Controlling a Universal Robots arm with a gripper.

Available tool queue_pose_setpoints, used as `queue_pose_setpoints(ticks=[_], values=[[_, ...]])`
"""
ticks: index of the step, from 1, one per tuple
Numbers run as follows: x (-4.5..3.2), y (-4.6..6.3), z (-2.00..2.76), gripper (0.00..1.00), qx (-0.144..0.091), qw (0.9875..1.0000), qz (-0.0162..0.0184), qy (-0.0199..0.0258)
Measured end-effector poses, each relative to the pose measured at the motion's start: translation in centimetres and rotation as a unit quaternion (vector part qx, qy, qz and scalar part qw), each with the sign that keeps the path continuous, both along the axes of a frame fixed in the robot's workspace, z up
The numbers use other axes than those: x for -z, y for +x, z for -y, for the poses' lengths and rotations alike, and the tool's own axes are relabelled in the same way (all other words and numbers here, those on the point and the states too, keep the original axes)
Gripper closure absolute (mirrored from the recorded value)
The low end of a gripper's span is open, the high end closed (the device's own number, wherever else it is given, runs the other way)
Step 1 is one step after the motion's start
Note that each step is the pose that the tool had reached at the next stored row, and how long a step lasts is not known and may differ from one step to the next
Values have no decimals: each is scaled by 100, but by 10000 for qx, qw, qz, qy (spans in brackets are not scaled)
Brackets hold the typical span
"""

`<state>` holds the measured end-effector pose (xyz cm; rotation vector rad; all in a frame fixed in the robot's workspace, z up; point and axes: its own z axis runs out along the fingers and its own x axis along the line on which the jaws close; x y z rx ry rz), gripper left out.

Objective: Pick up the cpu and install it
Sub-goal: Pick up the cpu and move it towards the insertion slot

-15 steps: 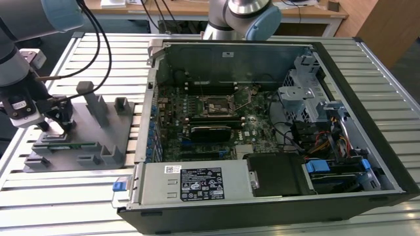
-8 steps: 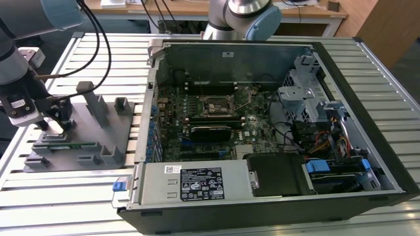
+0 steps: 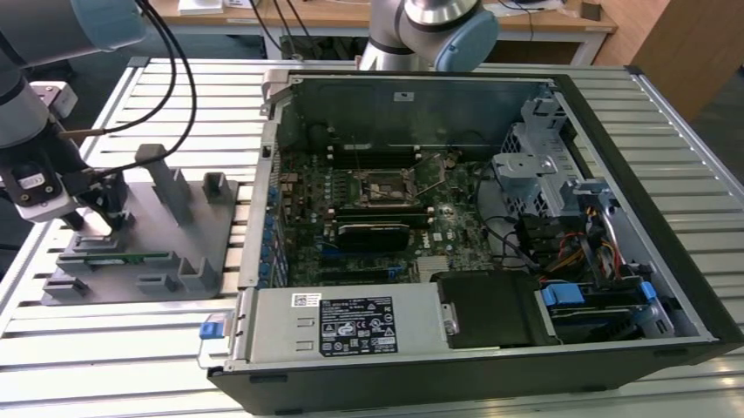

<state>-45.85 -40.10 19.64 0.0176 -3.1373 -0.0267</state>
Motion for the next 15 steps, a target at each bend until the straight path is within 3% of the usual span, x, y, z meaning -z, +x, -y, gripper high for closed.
queue_pose_setpoints(ticks=[7,15], values=[[-16,0,0,47,-2,10000,4,16],[-91,-1,0,47,-2,10000,6,17]])
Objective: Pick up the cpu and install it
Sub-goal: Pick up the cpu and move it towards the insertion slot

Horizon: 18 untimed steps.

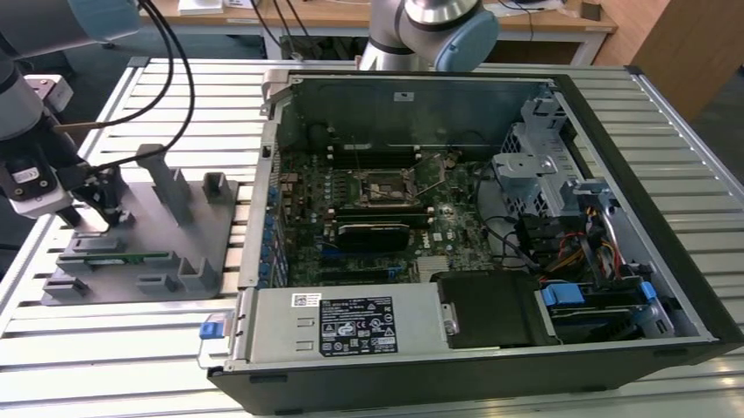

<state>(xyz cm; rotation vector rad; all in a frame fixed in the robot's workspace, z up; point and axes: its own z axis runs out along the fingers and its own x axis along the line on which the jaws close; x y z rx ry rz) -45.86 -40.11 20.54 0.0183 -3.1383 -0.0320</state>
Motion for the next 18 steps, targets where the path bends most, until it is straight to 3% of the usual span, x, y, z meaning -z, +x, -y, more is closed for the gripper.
queue_pose_setpoints(ticks=[18], values=[[-232,0,0,47,0,10000,8,2]])
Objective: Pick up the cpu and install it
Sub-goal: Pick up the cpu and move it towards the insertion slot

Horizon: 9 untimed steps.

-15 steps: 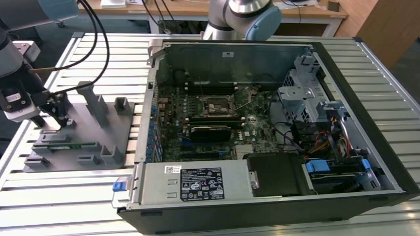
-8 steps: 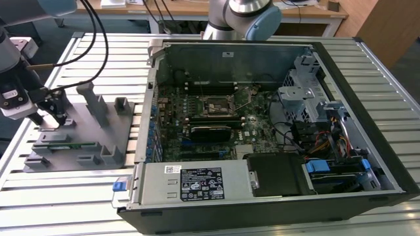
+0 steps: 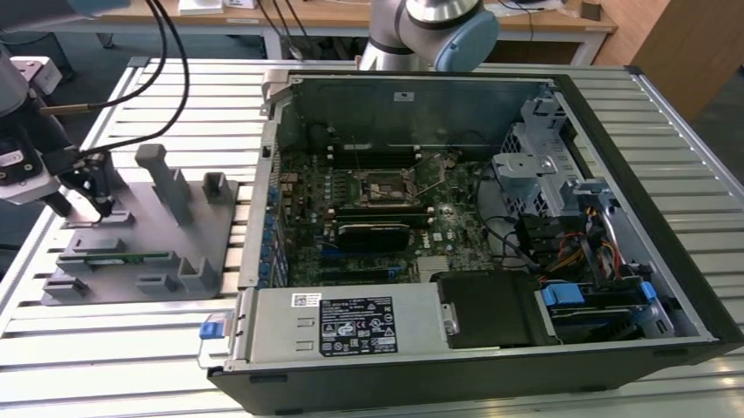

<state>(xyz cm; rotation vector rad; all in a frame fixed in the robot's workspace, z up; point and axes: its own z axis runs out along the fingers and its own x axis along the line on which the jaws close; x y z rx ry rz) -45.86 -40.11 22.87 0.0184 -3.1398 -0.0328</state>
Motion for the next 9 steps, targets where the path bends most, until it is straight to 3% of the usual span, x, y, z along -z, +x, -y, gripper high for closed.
queue_pose_setpoints(ticks=[9], values=[[-117,0,0,47,0,10000,5,0]])
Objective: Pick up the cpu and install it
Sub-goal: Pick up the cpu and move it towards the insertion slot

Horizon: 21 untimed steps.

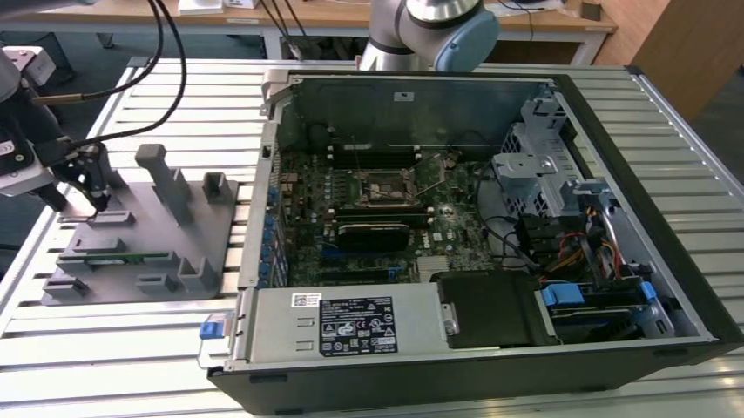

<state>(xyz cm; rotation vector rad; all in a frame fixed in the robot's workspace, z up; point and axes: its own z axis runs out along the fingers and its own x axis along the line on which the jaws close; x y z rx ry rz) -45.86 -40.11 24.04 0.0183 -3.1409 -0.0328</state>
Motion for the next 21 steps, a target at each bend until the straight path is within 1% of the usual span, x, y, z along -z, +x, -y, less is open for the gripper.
queue_pose_setpoints(ticks=[10,21], values=[[-129,0,0,47,0,10000,9,0],[-309,0,0,47,0,10000,21,0]])
